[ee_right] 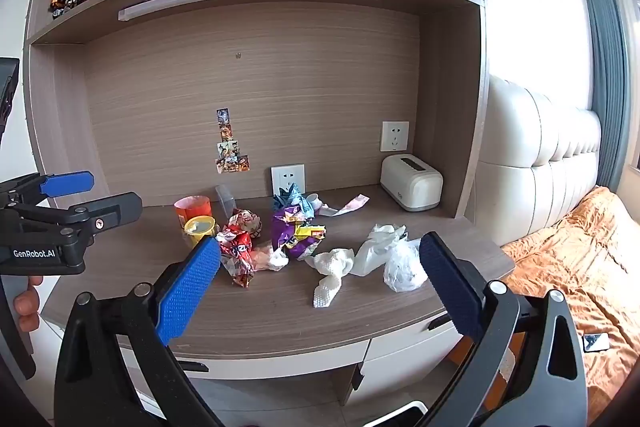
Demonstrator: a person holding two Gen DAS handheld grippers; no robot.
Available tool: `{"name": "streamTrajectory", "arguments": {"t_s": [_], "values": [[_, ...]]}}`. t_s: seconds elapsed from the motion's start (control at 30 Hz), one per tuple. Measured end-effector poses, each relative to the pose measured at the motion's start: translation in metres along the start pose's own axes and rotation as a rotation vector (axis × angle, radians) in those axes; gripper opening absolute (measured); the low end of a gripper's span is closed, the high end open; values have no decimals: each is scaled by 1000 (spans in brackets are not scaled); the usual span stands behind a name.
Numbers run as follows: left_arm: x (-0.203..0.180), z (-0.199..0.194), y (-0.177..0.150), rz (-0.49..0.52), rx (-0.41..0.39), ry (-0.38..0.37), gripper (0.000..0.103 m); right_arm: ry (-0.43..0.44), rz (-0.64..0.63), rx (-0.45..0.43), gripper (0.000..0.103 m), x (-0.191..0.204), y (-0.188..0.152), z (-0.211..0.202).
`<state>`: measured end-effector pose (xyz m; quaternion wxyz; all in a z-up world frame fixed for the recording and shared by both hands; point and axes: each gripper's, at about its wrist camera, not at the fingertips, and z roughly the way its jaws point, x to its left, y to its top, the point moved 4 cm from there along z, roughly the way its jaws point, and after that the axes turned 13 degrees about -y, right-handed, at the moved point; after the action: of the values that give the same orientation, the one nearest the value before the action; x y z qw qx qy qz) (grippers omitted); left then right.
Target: Collect trash
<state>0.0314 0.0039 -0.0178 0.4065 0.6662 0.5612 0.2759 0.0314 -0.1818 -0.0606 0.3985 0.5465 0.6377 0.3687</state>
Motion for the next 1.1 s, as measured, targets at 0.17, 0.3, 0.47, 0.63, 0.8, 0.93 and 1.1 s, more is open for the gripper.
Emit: {"name": "streamTrajectory", "arguments": {"t_s": [0.17,0.3,0.47,0.63,0.8,0.93,1.1], "values": [[0,0,-3,-3,4,-3,99,2,-1,4,99,2,-2,0],[0,0,-4,-4,4,-2,99,3,-1,3,99,2,-3,0],[1,1,-3,-10,6,2,99,5,-3,1,99,3,-2,0],[2,1,-4,-10,6,1,99,8,-3,1,99,4,-1,0],[3,1,-4,-9,5,2,99,10,-3,3,99,4,0,0],[3,2,-4,-11,6,-1,99,9,-4,4,99,4,0,0],[4,2,-4,-12,7,-2,99,11,-4,5,99,6,0,0]]}}
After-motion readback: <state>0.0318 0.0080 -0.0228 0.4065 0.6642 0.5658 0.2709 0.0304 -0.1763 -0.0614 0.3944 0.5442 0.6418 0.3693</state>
